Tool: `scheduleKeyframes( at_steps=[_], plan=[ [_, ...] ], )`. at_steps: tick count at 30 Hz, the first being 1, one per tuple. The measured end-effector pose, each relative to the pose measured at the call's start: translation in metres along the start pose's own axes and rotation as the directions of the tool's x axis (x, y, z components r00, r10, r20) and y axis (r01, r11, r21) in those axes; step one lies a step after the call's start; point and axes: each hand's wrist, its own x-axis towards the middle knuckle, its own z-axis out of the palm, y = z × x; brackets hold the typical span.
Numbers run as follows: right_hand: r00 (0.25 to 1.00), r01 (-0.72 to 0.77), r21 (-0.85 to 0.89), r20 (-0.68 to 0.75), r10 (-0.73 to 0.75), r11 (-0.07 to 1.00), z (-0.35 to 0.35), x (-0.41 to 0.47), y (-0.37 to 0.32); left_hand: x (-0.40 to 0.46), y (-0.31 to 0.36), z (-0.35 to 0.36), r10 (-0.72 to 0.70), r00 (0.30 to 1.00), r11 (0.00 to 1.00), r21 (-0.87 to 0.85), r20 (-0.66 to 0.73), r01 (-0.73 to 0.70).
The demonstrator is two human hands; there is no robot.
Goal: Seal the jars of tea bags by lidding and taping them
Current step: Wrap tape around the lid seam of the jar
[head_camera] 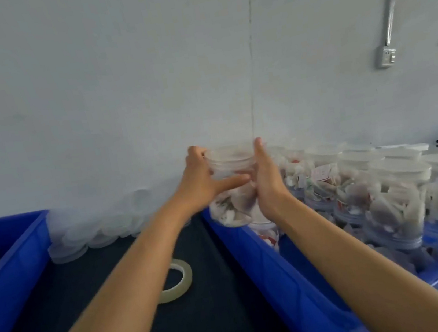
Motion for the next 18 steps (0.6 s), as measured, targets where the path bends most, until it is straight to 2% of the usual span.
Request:
scheduleKeyframes(
  at_steps=[5, 7, 10, 15, 18],
  plan=[
    [0.984, 0.114, -0.078, -0.128, -0.123, 0.990, -0.058, 0.016, -0.010, 0.020, 0.002, 0.072, 0.044, 0.999, 0.995, -0.093, 0.028, -0.041],
    [0.967, 0.113, -0.163, -0.210, -0.146, 0.980, -0.077, 0.024, -0.008, 0.025, 0.001, 0.097, 0.036, 0.999, 0.998, -0.060, 0.008, -0.036],
    [0.934, 0.106, -0.267, -0.305, -0.188, 0.958, -0.102, 0.040, 0.001, 0.030, -0.005, 0.127, 0.004, 0.998, 1.000, -0.005, 0.060, -0.004],
    [0.930, -0.033, -0.332, -0.355, -0.093, 0.943, -0.127, 0.062, 0.027, 0.031, -0.027, 0.162, -0.044, 0.997, 0.993, 0.113, 0.058, 0.037],
    [0.921, -0.165, -0.238, -0.384, 0.063, 0.957, -0.137, 0.072, 0.035, 0.032, -0.034, 0.179, 0.017, 0.998, 0.956, 0.291, 0.057, -0.033]
  ],
)
